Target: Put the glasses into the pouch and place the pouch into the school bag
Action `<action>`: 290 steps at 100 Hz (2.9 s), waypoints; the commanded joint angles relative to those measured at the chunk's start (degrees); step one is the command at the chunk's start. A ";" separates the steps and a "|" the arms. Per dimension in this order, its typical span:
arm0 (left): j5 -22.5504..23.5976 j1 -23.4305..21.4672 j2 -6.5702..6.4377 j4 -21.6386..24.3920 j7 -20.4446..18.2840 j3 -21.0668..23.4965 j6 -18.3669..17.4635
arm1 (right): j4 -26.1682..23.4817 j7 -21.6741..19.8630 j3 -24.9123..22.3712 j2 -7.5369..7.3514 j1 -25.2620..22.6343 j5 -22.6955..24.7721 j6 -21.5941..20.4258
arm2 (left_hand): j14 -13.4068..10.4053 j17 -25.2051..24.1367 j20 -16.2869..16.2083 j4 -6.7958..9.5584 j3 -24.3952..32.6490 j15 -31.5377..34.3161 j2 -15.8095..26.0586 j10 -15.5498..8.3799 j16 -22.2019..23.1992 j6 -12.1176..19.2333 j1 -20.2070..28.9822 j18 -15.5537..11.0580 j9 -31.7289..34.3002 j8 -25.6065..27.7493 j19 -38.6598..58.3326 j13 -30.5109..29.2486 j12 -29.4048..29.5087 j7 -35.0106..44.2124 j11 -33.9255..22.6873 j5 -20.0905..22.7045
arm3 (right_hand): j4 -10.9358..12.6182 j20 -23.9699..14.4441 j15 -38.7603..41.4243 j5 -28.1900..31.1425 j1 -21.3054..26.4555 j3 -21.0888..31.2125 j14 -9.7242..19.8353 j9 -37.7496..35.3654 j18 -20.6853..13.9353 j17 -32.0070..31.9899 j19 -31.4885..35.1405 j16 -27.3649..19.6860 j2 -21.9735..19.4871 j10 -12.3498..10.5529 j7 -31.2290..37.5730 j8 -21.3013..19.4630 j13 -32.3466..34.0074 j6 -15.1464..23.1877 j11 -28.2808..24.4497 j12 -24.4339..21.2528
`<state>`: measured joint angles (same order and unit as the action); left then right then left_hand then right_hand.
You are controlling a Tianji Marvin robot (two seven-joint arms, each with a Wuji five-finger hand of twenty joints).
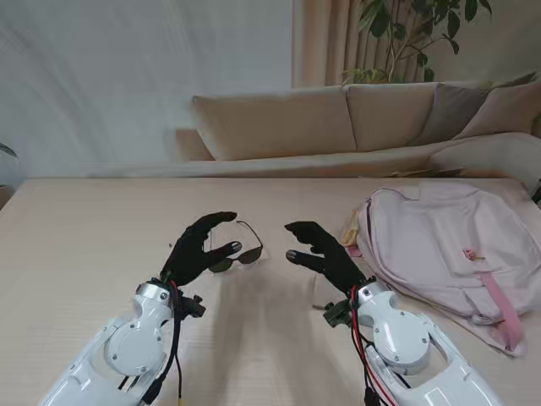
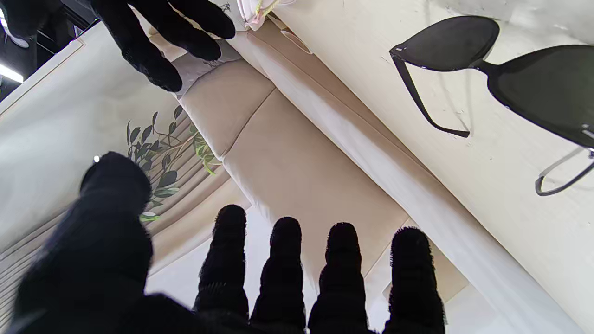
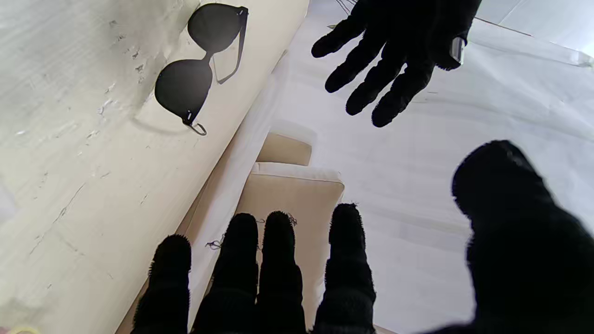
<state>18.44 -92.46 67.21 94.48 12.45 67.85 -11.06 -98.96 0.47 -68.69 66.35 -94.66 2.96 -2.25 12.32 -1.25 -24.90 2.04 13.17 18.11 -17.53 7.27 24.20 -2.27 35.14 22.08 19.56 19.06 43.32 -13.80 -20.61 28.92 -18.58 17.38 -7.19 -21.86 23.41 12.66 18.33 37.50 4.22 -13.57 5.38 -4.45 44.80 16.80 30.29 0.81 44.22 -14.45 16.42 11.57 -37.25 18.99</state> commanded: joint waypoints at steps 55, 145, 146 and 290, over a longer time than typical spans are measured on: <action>3.30 -0.51 0.26 0.19 1.02 0.34 1.54 | -1.17 -0.90 -0.19 -0.04 -0.93 -0.05 0.71 | -2.02 -1.89 0.52 -0.55 -1.25 -0.28 -0.64 -0.87 -0.18 1.55 1.14 -1.90 1.25 0.16 -3.44 0.64 0.71 1.76 -0.95 4.97 | 2.31 -0.64 -0.49 -0.26 0.83 -1.72 0.74 -1.40 -0.76 -0.73 -0.14 -0.33 0.10 -0.01 -0.61 0.17 -0.09 2.18 0.18 -0.50; 32.94 13.95 -5.58 -11.24 -13.95 -9.85 20.07 | -0.32 -0.50 -0.63 0.22 -0.30 -1.34 0.27 | -4.49 -4.41 -1.84 -2.55 3.38 -0.35 -11.21 -6.23 4.25 6.62 3.44 -6.23 -9.26 1.81 -20.31 9.04 -8.23 0.57 3.03 3.86 | 2.25 -0.94 -0.36 0.10 0.64 -1.82 0.82 -2.55 -0.69 -0.62 0.71 -0.27 0.14 -0.01 -0.42 0.06 -0.03 2.02 -0.21 -0.30; 33.06 14.17 -5.61 -11.48 -13.98 -10.08 20.14 | -0.31 -0.50 -0.65 0.22 -0.30 -1.32 0.23 | -4.42 -4.14 -3.10 -2.89 5.16 -0.62 -11.64 -6.22 4.66 6.64 2.76 -6.18 -9.23 1.98 -21.49 9.01 -8.54 0.85 3.19 3.87 | 2.24 -0.94 -0.34 0.11 0.57 -1.85 0.82 -2.59 -0.70 -0.61 0.72 -0.26 0.15 0.03 -0.41 0.06 0.01 2.01 -0.22 -0.29; 39.37 0.96 -3.75 0.63 7.69 -1.28 12.20 | 0.11 6.32 1.06 1.47 2.46 6.31 6.07 | -8.38 -3.80 -6.54 -6.95 8.10 3.35 -7.13 -13.42 6.29 26.08 15.01 -9.02 -7.45 14.96 -27.28 8.34 -6.30 27.64 -4.04 23.32 | -1.48 -0.36 1.78 15.02 -9.10 3.57 -4.64 -7.51 -0.40 -0.75 1.50 0.77 -11.50 8.05 -8.84 2.73 0.42 -17.60 0.90 -0.36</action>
<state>58.48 -91.26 62.99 94.10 20.08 66.91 1.75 -99.12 8.03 -67.88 66.91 -93.42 9.24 1.93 5.79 -4.31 -30.22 -3.16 20.87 23.00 -27.52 -4.97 30.05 20.71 48.52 14.83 14.49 31.58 18.18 -6.67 -28.23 53.06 -24.91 39.70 -7.26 -21.98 25.26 26.32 13.12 39.98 -0.19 -20.63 6.03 -4.46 46.88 17.48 21.40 7.04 37.55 -13.10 16.74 -4.39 -37.57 19.33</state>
